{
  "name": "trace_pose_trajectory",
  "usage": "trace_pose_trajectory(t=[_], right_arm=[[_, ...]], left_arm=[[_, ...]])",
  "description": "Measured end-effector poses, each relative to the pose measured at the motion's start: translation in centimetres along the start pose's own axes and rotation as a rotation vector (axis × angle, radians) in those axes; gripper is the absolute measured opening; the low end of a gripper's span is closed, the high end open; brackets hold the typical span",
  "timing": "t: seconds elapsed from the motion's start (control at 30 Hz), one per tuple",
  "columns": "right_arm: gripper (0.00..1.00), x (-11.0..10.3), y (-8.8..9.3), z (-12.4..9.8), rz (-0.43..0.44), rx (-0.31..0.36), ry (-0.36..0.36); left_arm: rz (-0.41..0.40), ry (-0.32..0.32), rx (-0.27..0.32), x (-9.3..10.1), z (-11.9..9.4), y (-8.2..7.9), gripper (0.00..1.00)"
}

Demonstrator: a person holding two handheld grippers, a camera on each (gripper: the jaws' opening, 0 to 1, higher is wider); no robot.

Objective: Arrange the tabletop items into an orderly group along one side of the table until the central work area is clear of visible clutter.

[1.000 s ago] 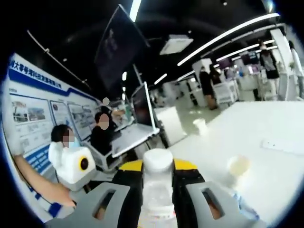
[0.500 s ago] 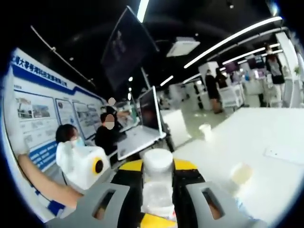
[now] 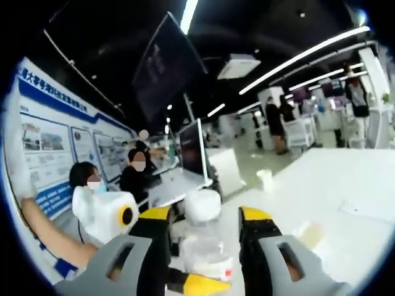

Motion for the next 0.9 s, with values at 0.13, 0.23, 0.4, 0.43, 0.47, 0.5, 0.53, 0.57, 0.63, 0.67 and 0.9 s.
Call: trace_pose_trajectory(t=[0.13, 0.23, 0.4, 0.43, 0.47, 0.5, 0.53, 0.57, 0.63, 0.67, 0.9], right_arm=[[0.41, 0.7, 0.7, -1.2, 0.024, 0.004, 0.033], [0.41, 1.2, 1.3, -2.5, 0.066, 0.011, 0.064], [0.4, 0.9, 2.3, -4.3, 0.066, 0.002, 0.083], [0.4, 0.8, 2.5, -4.5, 0.068, -0.002, 0.086], [0.4, 0.8, 2.7, -4.7, 0.069, -0.006, 0.089], [0.4, 0.8, 2.9, -5.1, 0.07, -0.009, 0.091], [0.4, 0.8, 3.0, -5.3, 0.076, -0.007, 0.096], [0.39, 0.8, 3.1, -5.6, 0.084, -0.004, 0.101], [0.39, 0.8, 3.3, -6.2, 0.094, -0.002, 0.114], [0.39, 0.8, 3.3, -6.4, 0.097, 0.0, 0.122], [0.39, 0.4, 3.4, -8.4, 0.102, 0.005, 0.148]], left_arm=[[0.005, -0.018, 0.018, -1.3, 0.7, -1.0, 0.34], [-0.01, -0.024, 0.026, -2.1, 1.3, -1.6, 0.35], [-0.01, -0.039, 0.035, -3.1, 2.1, -2.2, 0.35], [-0.022, -0.041, 0.038, -3.2, 2.2, -2.2, 0.35], [-0.034, -0.041, 0.042, -3.4, 2.5, -2.4, 0.35], [-0.034, -0.041, 0.043, -3.5, 2.6, -2.4, 0.35], [-0.034, -0.042, 0.044, -3.5, 2.8, -2.4, 0.35], [-0.033, -0.043, 0.042, -3.6, 2.9, -2.4, 0.35], [-0.033, -0.043, 0.037, -3.7, 3.2, -2.3, 0.35], [-0.033, -0.042, 0.035, -3.8, 3.4, -2.3, 0.35], [-0.054, -0.044, 0.035, -4.4, 4.4, -2.4, 0.36]])
Point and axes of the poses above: the point that each gripper's makers call its tool centre point, and the gripper's own axes: z roughly forward along the fingers, x roughly to its right, y roughly out of its underside, the point moved 4 cm from there along -z, roughly backward along the fingers, and after that the axes turned 13 degrees about -z, right-handed, at the moved point
